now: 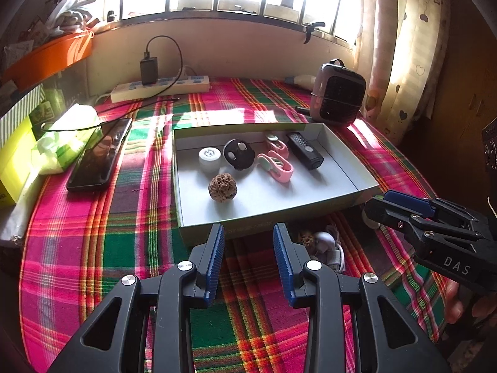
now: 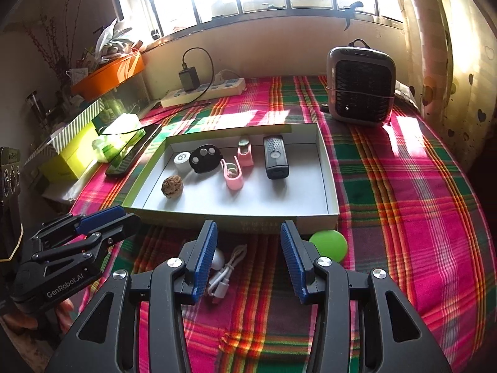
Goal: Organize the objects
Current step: 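Withdraw both grippers from the tray toward the items on the cloth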
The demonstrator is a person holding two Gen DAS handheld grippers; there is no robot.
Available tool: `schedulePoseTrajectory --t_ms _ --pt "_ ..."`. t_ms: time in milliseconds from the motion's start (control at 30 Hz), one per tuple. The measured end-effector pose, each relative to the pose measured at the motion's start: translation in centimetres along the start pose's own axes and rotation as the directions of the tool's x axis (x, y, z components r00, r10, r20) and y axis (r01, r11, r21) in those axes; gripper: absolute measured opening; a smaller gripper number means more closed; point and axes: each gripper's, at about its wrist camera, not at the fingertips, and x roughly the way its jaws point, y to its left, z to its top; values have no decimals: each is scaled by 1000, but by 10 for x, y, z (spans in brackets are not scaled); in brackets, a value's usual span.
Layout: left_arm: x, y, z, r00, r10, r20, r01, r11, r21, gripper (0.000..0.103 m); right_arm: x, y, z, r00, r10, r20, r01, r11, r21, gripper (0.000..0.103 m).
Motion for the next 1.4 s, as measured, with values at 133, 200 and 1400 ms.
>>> schedulePoseTrajectory --t_ms 133,200,1400 --pt "0 -1 -10 999 -37 -10 37 999 -4 31 -7 -6 -16 1000 -18 -9 19 999 34 44" --pt "0 -3 -14 998 -56 -19 56 998 3 31 -8 -6 -23 999 -36 -15 37 998 45 44" --pt "25 1 -18 988 -122 -91 119 992 -38 32 41 31 -31 992 -58 -113 42 989 -138 45"
